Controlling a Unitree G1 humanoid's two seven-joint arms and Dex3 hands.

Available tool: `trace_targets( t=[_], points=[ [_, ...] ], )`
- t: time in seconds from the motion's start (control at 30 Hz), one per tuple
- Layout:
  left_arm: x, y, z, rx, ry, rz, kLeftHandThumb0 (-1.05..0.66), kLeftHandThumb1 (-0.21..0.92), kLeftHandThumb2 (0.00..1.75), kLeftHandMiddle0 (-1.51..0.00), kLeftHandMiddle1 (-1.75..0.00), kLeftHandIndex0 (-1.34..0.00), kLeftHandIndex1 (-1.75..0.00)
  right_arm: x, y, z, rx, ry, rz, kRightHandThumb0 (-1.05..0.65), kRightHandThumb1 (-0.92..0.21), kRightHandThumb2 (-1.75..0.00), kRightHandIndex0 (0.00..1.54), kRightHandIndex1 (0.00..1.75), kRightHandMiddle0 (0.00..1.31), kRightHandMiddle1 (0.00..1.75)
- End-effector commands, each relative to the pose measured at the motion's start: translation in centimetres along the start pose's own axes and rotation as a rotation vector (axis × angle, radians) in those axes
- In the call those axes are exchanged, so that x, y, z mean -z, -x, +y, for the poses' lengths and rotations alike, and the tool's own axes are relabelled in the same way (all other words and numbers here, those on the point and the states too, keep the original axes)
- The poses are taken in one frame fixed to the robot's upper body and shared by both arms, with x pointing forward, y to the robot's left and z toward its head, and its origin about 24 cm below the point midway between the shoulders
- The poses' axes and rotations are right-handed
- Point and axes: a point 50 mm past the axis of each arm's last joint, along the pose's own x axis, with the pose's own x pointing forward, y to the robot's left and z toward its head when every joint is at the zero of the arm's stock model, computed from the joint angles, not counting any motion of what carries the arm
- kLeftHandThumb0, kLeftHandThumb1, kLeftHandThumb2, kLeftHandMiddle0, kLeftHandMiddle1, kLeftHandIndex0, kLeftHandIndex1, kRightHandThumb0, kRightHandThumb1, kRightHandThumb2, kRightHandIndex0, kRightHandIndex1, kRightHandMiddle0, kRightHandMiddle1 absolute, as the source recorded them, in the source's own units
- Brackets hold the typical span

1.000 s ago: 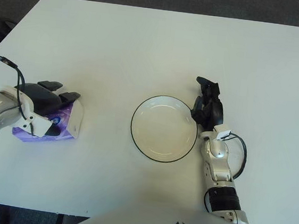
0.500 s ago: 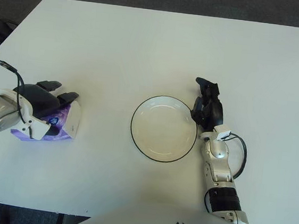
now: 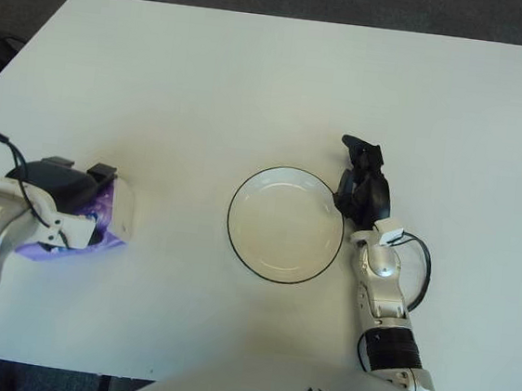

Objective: Put the tissue paper into the plate.

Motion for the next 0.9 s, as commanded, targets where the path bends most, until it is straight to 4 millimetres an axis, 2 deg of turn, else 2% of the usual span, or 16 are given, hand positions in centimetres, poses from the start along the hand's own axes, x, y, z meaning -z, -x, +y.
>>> trace_targets(
  t=[0.0, 0.03, 0.07, 0.13, 0.3, 0.37, 0.47, 0.6, 0.67, 0.87],
  points=[
    [-0.8, -1.4, -3.2, 0.137, -0.029, -0.107, -0.02, 0.19, 1.35, -0.7, -1.39, -0.69, -1.71, 6.1, 4.7, -1.7, 0.052, 0.027, 0.372, -0.63, -0.92, -0.84, 0.31, 0.26, 0.0, 1.03],
    [-0.7, -1.7, -4.9, 0.088, 0.074, -0.067, -0.02, 0.19, 1.37, -0.7, -1.45, -0.65, -1.73, 6.1, 4.7, -1.8, 0.052, 0.027, 0.373, -0.63, -0.92, -0.84, 0.31, 0.26, 0.0, 1.03],
    [-0.7, -1.8, -6.1, 0.056, 0.145, -0.03, -0.02, 0.23, 1.32, -0.68, -1.45, -0.62, -1.71, 6.1, 4.7, -1.8, 0.053, 0.027, 0.373, -0.63, -0.92, -0.84, 0.3, 0.26, 0.0, 1.03],
    [-1.1, -1.0, -5.0, -0.015, 0.206, 0.01, -0.01, 0.33, 1.2, -0.65, -1.5, -0.52, -1.66, 6.1, 4.7, -1.8, 0.053, 0.029, 0.376, -0.63, -0.92, -0.84, 0.3, 0.27, 0.0, 1.03],
    [-1.4, -1.4, -3.0, -0.018, 0.202, -0.019, -0.01, 0.33, 1.27, -0.64, -1.69, -0.44, -1.64, 6.1, 4.8, -1.8, 0.05, 0.032, 0.381, -0.63, -0.92, -0.84, 0.29, 0.27, 0.0, 1.02],
    [-1.6, -1.6, -2.5, -0.006, 0.187, -0.032, -0.01, 0.31, 1.31, -0.65, -1.72, -0.44, -1.65, 6.1, 4.8, -1.8, 0.05, 0.033, 0.381, -0.63, -0.92, -0.84, 0.29, 0.27, 0.0, 1.02],
    [-1.7, -2.1, -2.7, 0.029, 0.101, -0.066, -0.01, 0.26, 1.37, -0.68, -1.74, -0.47, -1.65, 6.1, 4.8, -1.8, 0.049, 0.033, 0.381, -0.62, -0.92, -0.84, 0.28, 0.27, 0.0, 1.01],
    [-1.5, -2.3, -3.0, 0.01, 0.036, -0.096, -0.01, 0.13, 1.52, -0.76, -1.74, -0.57, -1.65, 6.1, 4.7, -1.8, 0.051, 0.03, 0.379, -0.61, -0.92, -0.83, 0.29, 0.28, 0.0, 1.02],
    [-1.3, -2.7, -3.1, -0.027, 0.038, -0.113, -0.01, 0.08, 1.55, -0.8, -1.75, -0.63, -1.6, 6.1, 4.7, -1.8, 0.052, 0.029, 0.374, -0.61, -0.92, -0.83, 0.29, 0.28, 0.0, 1.02],
    [-0.8, -3.7, -3.1, -0.092, 0.086, -0.151, -0.01, 0.02, 1.6, -0.84, -1.75, -0.7, -1.56, 6.1, 4.7, -1.9, 0.05, 0.031, 0.368, -0.61, -0.92, -0.83, 0.29, 0.3, 0.0, 1.03]
  ],
)
